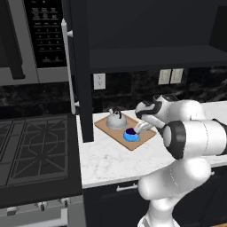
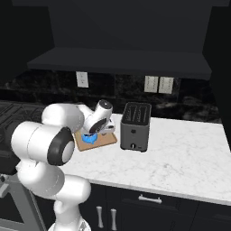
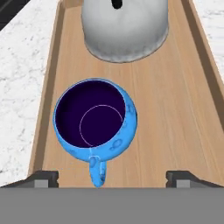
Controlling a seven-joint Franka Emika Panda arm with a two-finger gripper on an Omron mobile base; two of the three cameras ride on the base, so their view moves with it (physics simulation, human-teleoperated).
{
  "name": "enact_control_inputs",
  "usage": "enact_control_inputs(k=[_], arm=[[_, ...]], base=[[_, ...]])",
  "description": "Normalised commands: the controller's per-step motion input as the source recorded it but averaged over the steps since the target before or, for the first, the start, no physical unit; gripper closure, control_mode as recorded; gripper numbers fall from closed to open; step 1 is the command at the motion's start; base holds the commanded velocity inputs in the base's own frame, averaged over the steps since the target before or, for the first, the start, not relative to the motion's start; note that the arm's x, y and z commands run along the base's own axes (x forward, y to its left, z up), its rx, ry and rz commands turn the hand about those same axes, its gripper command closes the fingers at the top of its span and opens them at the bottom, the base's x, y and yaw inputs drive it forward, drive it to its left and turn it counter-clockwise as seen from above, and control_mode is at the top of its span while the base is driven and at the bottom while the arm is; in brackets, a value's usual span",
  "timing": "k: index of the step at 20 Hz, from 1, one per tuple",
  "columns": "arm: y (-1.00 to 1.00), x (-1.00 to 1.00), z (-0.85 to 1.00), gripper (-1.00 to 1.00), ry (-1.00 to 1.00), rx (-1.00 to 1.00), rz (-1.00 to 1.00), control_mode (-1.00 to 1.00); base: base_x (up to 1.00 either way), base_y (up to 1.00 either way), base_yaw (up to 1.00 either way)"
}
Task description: Pick the kettle from the counter and place it on the tray. Then pick the mug from the cabinet and place it on the tray. Then close the cabinet doors.
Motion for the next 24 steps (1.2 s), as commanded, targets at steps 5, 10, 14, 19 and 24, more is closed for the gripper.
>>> enact_control_inputs(k=[5,10,14,19,24], arm=[[-0.01,-0.42,0.79,-1.00,-0.07,0.02,0.00,-1.00],[0.00,-0.75,0.68,-1.00,-0.27,0.00,0.02,-1.00],[0.01,-0.80,0.61,-1.00,-0.31,0.00,0.04,-1.00],[0.02,-0.60,0.59,-1.00,-0.17,0.00,0.00,-1.00],[0.01,-0.49,0.52,-1.00,0.00,0.00,0.00,-1.00]], base=[[0.00,0.00,0.00],[0.00,0.00,0.00],[0.00,0.00,0.00],[0.00,0.00,0.00],[0.00,0.00,0.00]])
